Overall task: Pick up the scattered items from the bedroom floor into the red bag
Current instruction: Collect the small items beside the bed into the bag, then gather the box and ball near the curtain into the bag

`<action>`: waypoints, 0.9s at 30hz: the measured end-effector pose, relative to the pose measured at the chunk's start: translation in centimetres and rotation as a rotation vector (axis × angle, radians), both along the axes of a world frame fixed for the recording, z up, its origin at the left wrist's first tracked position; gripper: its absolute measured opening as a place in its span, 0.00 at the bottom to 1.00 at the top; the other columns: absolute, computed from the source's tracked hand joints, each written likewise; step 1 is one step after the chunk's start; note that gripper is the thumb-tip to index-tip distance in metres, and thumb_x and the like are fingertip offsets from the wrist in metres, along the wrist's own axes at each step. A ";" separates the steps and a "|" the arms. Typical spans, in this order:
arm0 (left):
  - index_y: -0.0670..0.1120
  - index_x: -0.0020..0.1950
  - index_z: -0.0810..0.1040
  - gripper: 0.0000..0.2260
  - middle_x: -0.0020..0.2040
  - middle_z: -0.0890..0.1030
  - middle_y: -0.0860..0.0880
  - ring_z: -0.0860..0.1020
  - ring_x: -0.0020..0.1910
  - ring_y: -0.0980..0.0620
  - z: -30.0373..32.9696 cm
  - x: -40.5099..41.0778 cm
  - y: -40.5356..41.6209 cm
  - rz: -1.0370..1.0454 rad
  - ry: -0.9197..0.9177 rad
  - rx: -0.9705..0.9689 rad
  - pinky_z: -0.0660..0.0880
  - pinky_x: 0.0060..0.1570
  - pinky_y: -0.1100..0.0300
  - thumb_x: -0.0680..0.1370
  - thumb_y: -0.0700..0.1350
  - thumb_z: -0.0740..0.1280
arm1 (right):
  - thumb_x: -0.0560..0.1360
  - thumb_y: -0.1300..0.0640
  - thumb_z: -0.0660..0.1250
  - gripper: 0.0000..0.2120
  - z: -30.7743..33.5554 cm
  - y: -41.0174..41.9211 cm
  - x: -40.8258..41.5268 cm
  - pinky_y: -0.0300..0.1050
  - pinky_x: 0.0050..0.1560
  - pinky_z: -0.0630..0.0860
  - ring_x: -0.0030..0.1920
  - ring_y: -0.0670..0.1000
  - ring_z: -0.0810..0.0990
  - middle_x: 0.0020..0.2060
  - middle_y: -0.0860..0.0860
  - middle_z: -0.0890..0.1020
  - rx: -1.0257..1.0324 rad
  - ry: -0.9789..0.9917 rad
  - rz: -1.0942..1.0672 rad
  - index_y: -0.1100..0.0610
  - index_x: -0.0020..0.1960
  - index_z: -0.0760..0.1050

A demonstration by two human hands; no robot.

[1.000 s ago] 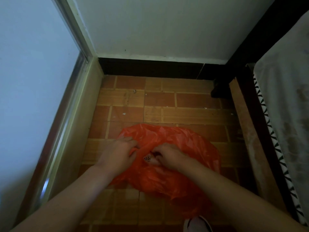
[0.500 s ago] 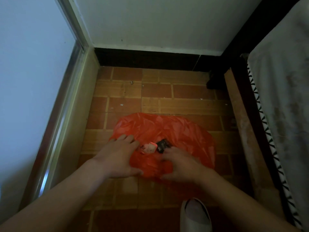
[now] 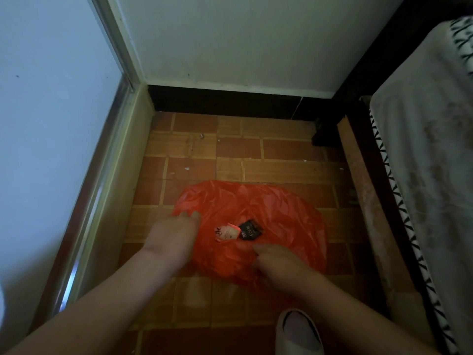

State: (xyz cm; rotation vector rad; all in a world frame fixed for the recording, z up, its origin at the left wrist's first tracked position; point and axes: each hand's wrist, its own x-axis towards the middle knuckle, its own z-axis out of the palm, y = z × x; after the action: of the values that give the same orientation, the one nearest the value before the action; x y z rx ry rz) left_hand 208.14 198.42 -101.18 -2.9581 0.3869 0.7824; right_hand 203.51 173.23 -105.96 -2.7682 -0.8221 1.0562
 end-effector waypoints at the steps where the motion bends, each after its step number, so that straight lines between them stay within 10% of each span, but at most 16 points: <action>1: 0.49 0.64 0.68 0.18 0.56 0.79 0.49 0.82 0.53 0.45 0.3 0.1 -0.1 -0.005 -0.043 -0.033 0.71 0.39 0.54 0.75 0.41 0.67 | 0.75 0.54 0.68 0.09 0.2 0.2 0.3 0.51 0.55 0.73 0.58 0.59 0.78 0.59 0.54 0.76 0.002 -0.034 -0.026 0.54 0.54 0.81; 10: 0.52 0.50 0.78 0.03 0.40 0.82 0.51 0.83 0.39 0.46 3.8 1.0 -1.4 0.062 -0.310 -0.250 0.75 0.33 0.55 0.79 0.47 0.65 | 0.79 0.52 0.66 0.12 6.9 1.7 4.7 0.44 0.50 0.76 0.51 0.51 0.83 0.50 0.46 0.87 0.226 -0.257 -0.456 0.45 0.60 0.83; 19: 0.53 0.59 0.82 0.09 0.48 0.84 0.56 0.82 0.43 0.57 12.4 -0.6 -3.8 0.328 -0.402 -0.496 0.76 0.38 0.65 0.78 0.48 0.71 | 0.83 0.59 0.65 0.10 18.7 -1.3 6.4 0.59 0.49 0.84 0.42 0.49 0.87 0.45 0.46 0.87 0.672 0.018 -1.030 0.50 0.53 0.84; 27: 0.50 0.50 0.81 0.04 0.41 0.81 0.55 0.74 0.36 0.59 25.3 -3.4 -2.8 0.417 -0.369 -0.534 0.62 0.32 0.69 0.77 0.46 0.73 | 0.78 0.58 0.72 0.10 31.7 -1.7 3.9 0.36 0.47 0.80 0.46 0.40 0.81 0.48 0.41 0.84 0.446 -0.325 -0.859 0.49 0.57 0.83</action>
State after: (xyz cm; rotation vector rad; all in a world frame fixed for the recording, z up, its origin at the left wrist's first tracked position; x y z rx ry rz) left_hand 204.71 195.58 -75.88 -3.6482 -0.0670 0.1336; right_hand 207.37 171.54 -74.27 -2.4724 0.1528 0.2336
